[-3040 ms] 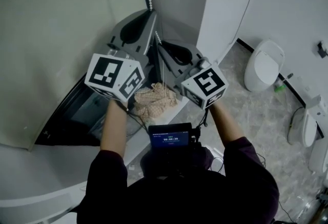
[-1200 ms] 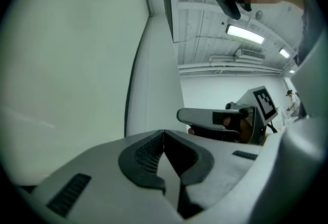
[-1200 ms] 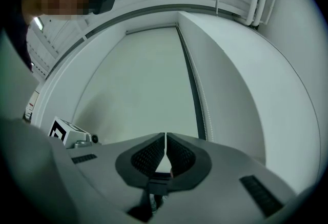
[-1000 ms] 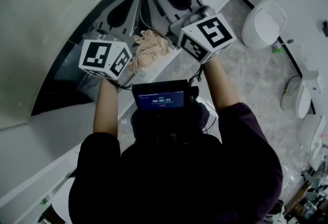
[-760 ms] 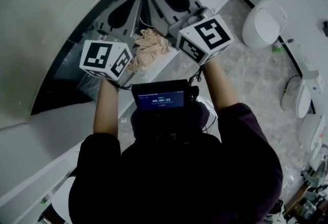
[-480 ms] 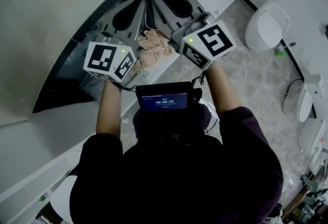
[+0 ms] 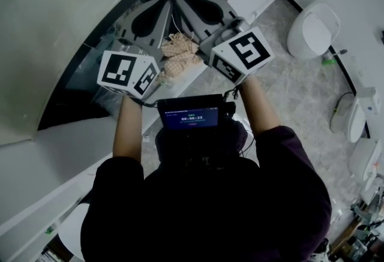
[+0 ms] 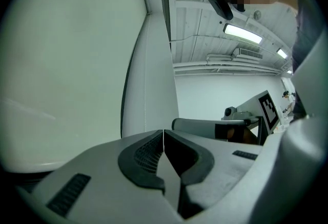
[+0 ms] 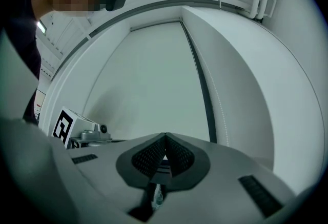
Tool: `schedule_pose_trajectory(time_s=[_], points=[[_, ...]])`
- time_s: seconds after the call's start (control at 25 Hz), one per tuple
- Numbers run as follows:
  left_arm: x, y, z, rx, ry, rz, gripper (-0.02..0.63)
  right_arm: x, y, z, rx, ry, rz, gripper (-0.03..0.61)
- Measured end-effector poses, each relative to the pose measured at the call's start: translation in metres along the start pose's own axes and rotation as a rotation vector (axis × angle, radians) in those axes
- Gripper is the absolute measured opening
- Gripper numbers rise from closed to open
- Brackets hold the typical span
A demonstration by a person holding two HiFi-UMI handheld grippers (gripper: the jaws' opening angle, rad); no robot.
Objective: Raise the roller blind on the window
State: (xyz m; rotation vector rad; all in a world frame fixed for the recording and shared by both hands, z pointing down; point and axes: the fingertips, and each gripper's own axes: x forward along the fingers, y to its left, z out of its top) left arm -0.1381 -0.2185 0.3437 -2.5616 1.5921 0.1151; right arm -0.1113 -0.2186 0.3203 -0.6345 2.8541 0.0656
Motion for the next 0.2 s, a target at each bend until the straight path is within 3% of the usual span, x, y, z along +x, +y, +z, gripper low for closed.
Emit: schedule_pose_trajectory(time_s=[0.2], points=[[0.0004, 0.0036, 0.0073, 0.004, -0.009, 0.000, 0.011, 0.0020, -0.0004, -0.0005, 0.004, 0.035, -0.008, 0.009]])
